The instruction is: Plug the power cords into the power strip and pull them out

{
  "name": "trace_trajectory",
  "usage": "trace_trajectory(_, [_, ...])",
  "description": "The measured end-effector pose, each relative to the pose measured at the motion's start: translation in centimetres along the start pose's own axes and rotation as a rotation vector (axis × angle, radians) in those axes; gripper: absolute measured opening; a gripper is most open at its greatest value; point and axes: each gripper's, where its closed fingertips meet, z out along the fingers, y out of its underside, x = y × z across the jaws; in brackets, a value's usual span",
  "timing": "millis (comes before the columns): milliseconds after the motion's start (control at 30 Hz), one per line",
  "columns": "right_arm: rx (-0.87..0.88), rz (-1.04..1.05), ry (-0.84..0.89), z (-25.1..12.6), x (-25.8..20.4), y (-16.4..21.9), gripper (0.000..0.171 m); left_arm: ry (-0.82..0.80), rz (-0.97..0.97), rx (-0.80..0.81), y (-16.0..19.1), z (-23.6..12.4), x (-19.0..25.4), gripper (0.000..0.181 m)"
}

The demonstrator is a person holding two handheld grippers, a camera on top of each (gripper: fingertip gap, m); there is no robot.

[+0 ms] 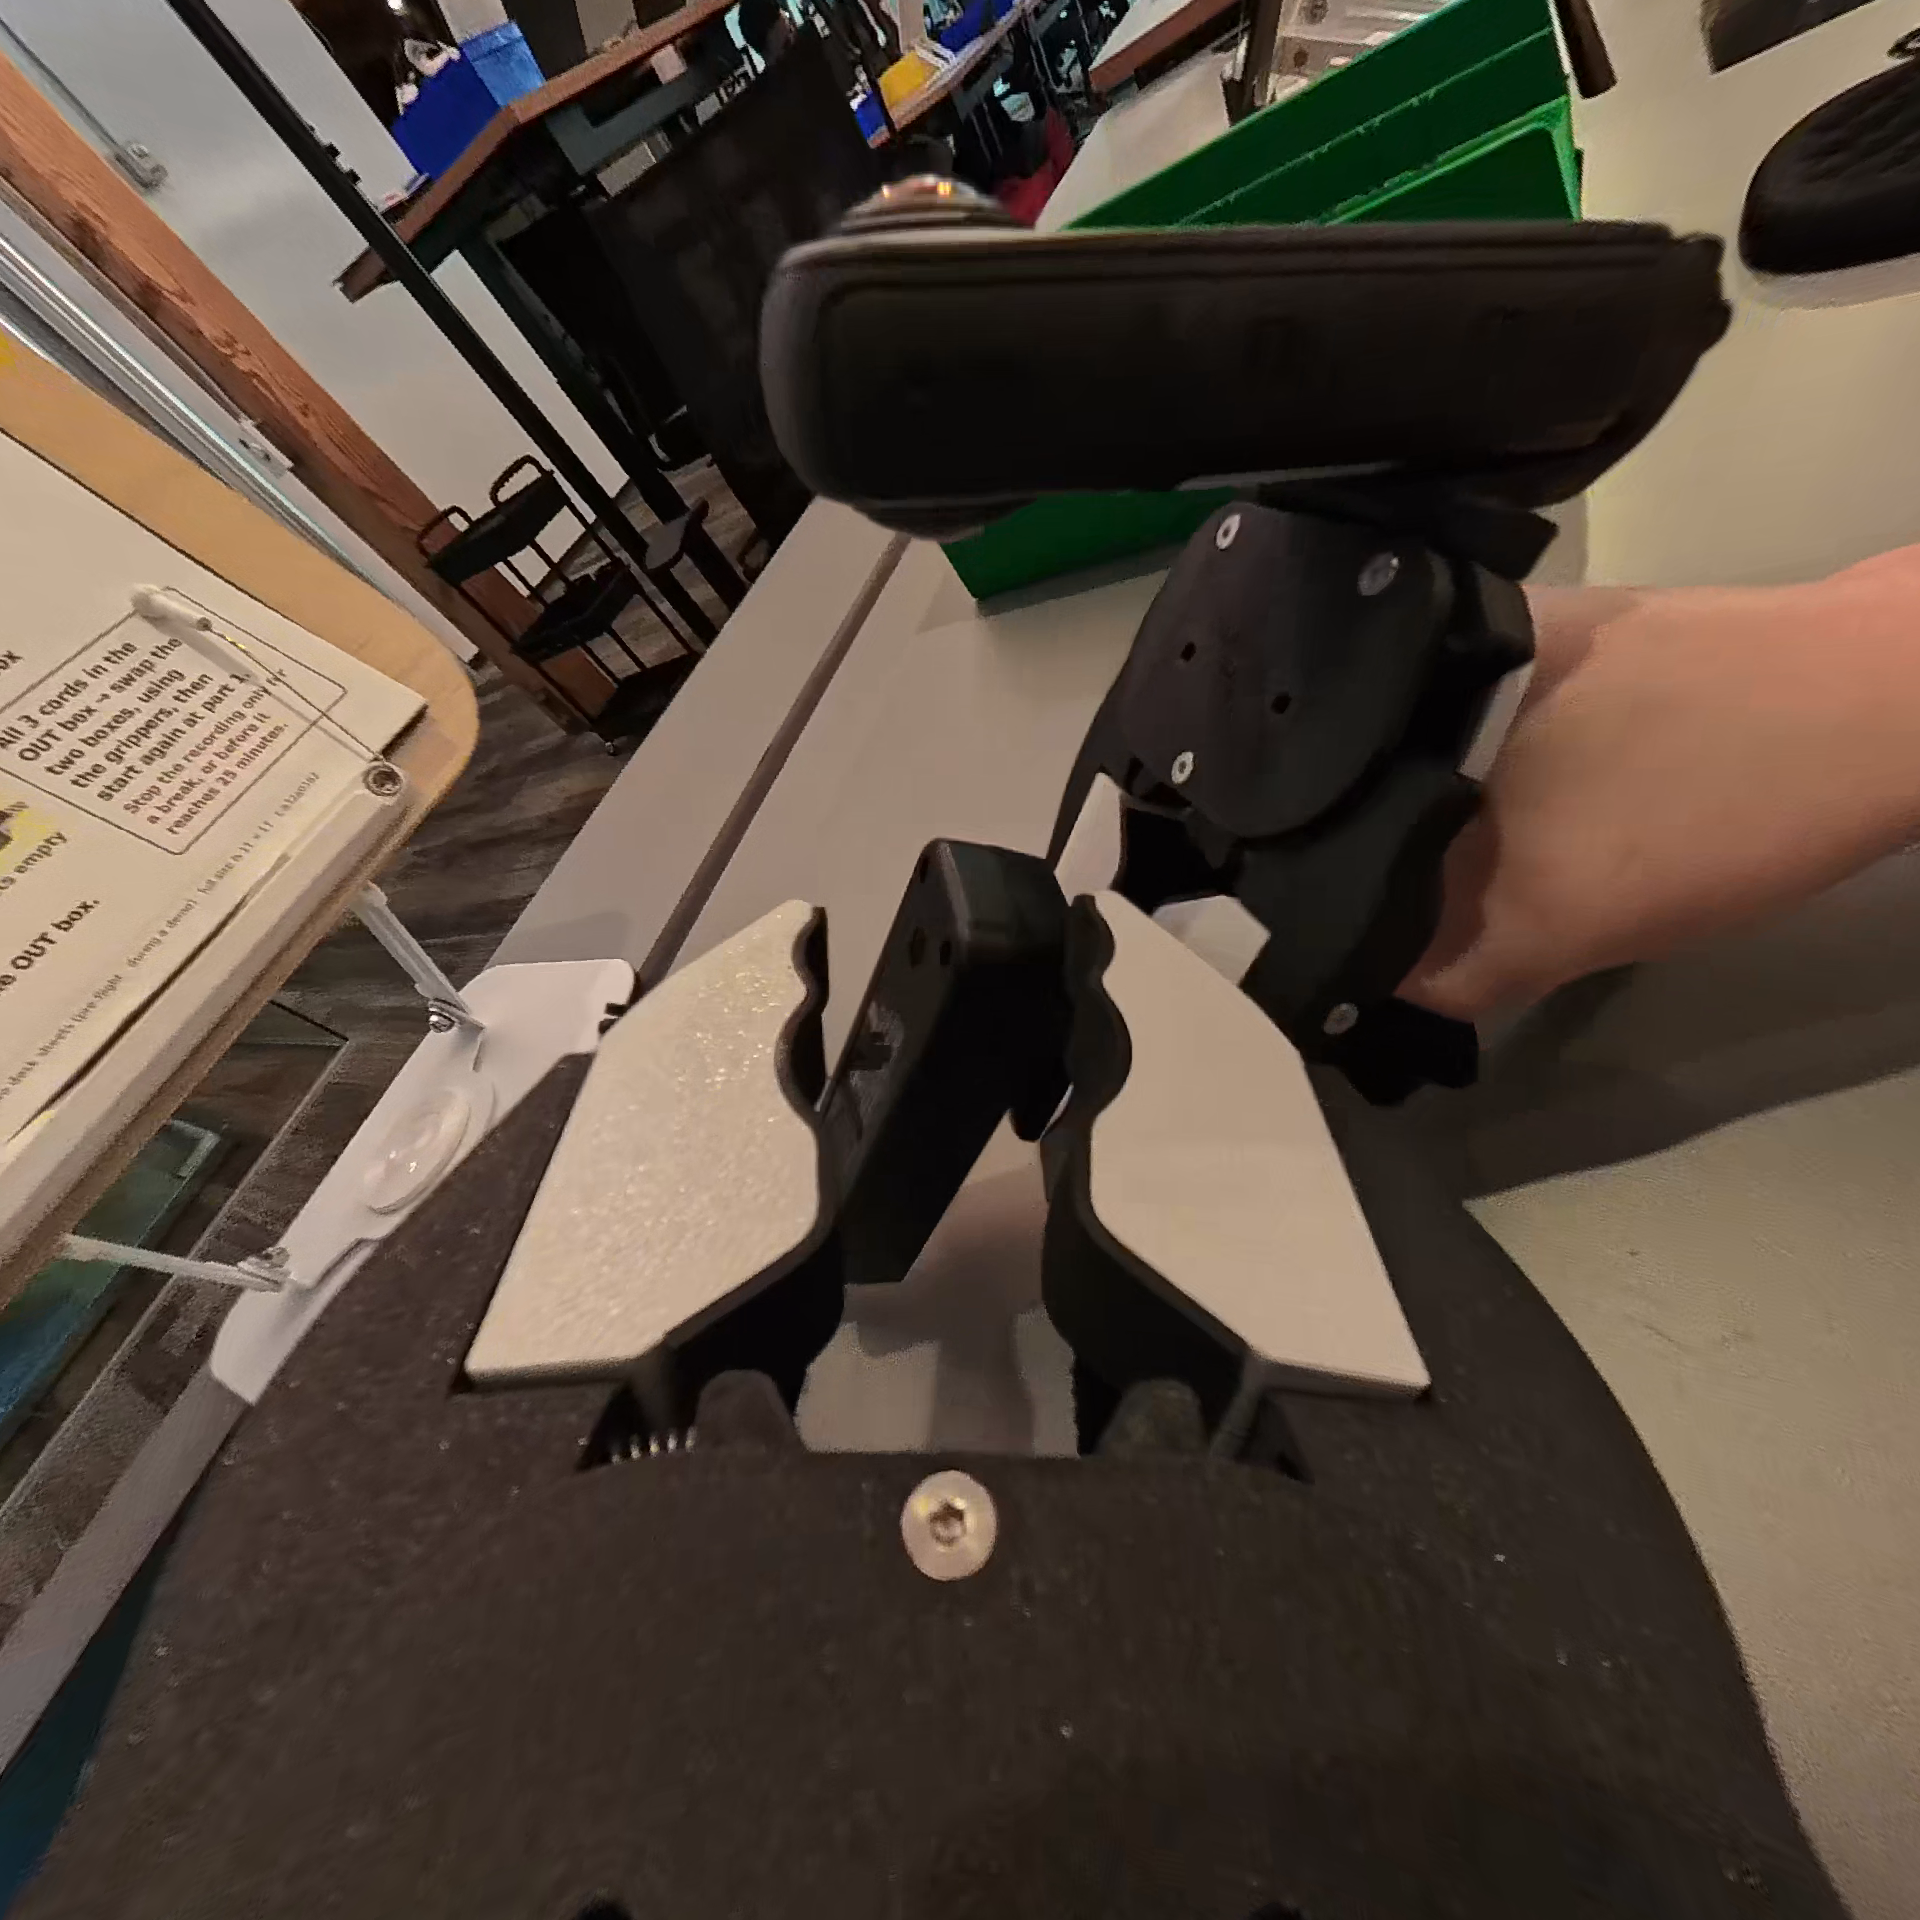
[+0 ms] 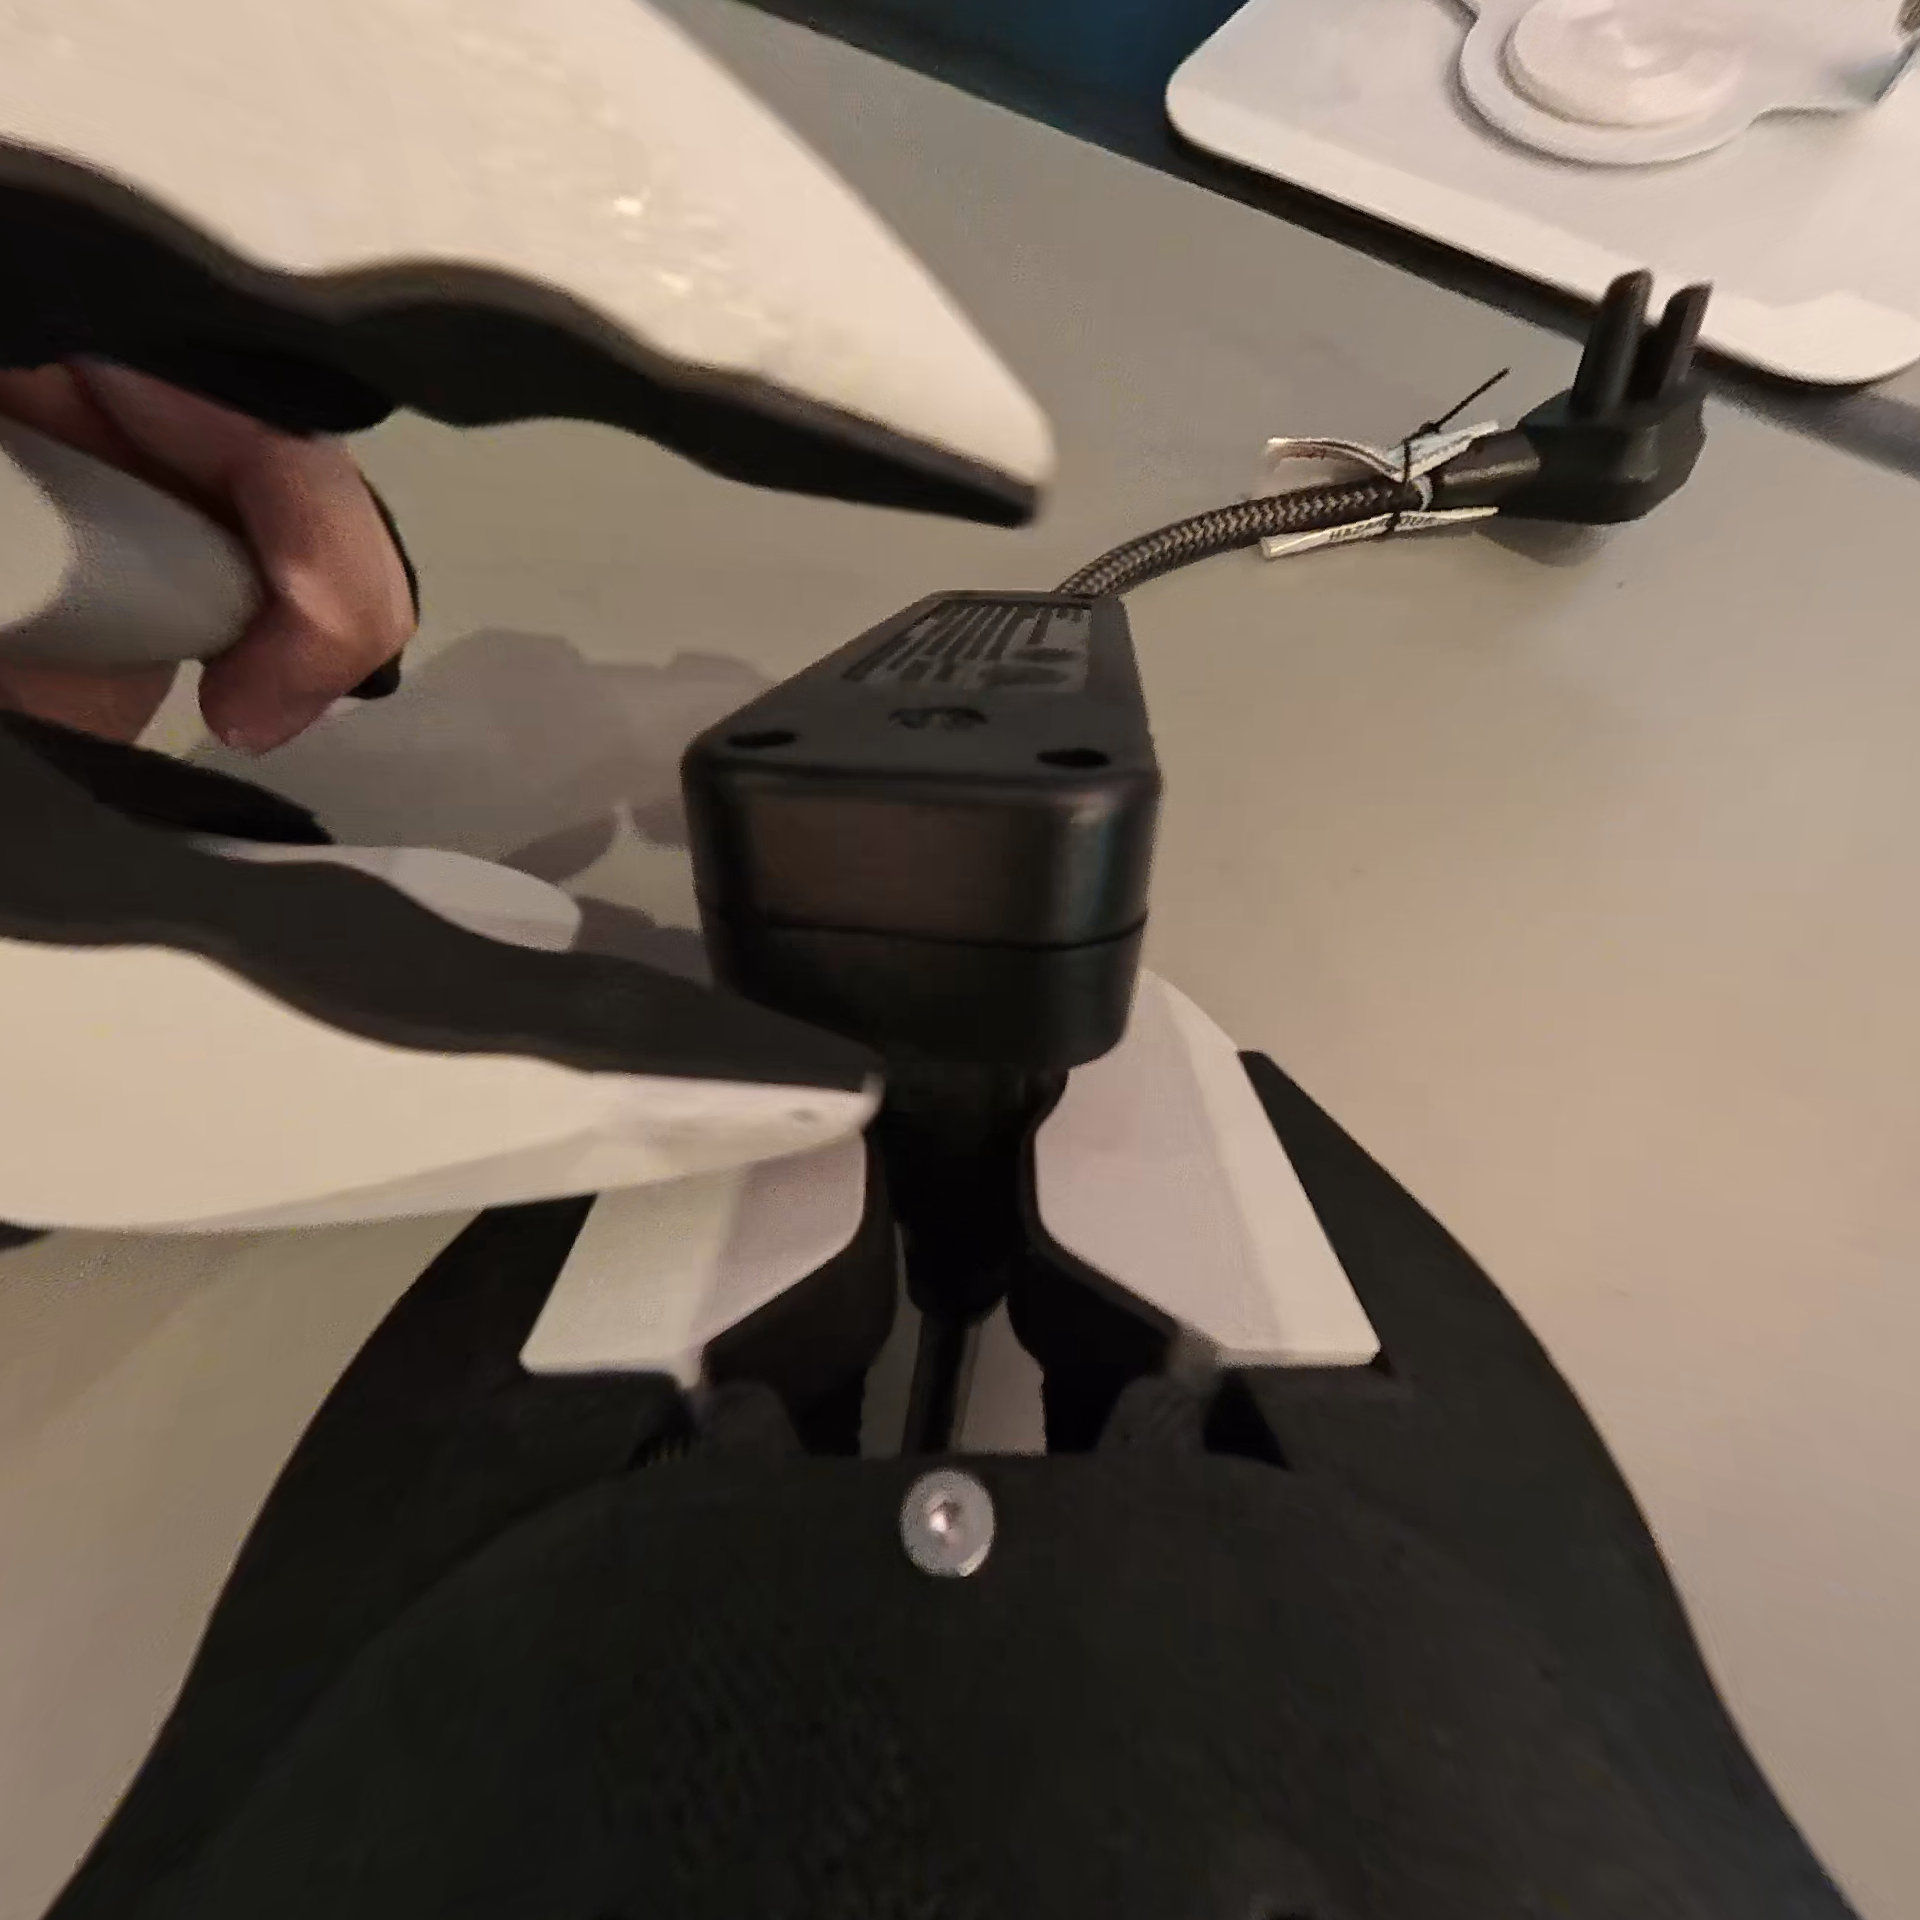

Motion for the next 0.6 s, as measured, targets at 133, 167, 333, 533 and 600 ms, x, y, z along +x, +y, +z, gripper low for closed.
trace_trajectory(133, [-0.009, 0.030, -0.027, -0.1, 0.0, -0.1, 0.020, 0.036, 0.000, -0.031, 0.2, 0.1, 0.4, 0.039])
trace_trajectory(167, [-0.010, 0.039, -0.040, 0.0, -0.2, -0.1, 0.020, 0.048, 0.006, -0.061, 0.7, 0.2, 0.6, 0.039])
trace_trajectory(333, [0.009, -0.006, -0.121, 0.0, -1.4, -0.4, 0.020, 0.026, 0.004, -0.098, 1.6, 0.5, 0.4, 0.040])
trace_trajectory(533, [0.064, 0.011, -0.082, 0.3, -0.6, -0.8, 0.022, -0.114, 0.002, 0.004, 1.4, 1.3, -0.3, 0.032])
trace_trajectory(600, [0.060, -0.017, -0.077, 0.3, -0.4, -0.8, 0.022, -0.143, 0.010, 0.013, 1.2, 1.4, -0.4, 0.032])
